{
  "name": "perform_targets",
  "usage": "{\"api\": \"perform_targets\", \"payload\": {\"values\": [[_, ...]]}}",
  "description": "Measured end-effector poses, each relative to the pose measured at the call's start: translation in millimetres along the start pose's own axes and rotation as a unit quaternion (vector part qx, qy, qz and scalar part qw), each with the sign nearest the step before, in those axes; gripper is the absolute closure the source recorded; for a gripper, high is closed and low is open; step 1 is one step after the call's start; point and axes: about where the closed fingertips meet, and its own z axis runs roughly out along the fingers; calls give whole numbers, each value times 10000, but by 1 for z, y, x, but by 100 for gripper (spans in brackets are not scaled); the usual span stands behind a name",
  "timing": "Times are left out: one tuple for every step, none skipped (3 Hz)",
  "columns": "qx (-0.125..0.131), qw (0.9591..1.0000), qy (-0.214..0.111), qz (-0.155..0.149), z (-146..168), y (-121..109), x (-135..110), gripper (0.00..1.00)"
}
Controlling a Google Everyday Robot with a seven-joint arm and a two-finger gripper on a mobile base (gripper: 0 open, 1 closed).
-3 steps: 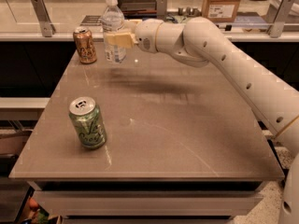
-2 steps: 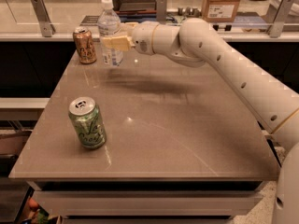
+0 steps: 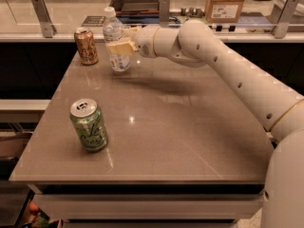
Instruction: Move blue plastic bottle near orange can
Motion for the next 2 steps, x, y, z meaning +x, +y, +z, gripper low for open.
{"api": "perform_targets", "payload": {"values": [[-13, 10000, 2, -2, 2, 1, 0, 84], [-36, 10000, 0, -1, 4, 3, 0, 59]]}}
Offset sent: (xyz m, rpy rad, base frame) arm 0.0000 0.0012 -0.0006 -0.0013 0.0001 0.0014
